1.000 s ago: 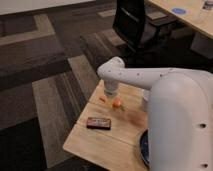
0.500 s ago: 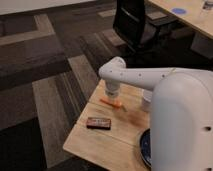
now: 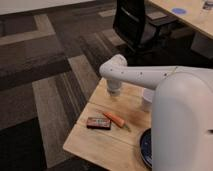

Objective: Place the pepper on the white sponge

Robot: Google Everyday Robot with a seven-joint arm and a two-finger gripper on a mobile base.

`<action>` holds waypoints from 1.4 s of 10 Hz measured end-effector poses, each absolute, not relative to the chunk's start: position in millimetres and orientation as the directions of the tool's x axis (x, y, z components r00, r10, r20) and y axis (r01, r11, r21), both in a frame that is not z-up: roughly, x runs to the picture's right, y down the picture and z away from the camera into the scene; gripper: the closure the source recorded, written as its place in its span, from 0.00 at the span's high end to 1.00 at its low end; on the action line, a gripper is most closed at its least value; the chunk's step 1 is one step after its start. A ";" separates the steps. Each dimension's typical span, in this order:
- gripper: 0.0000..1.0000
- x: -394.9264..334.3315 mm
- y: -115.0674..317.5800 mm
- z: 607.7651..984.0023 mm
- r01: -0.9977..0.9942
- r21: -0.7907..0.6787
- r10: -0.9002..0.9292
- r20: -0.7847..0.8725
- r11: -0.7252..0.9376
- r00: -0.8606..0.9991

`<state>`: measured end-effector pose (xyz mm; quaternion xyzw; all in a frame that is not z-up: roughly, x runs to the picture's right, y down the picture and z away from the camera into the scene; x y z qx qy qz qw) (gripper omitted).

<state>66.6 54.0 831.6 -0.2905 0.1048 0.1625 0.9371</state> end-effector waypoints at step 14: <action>0.80 80.9 107.6 774.3 -0.324 -0.491 0.223 -0.254 0.809 0.941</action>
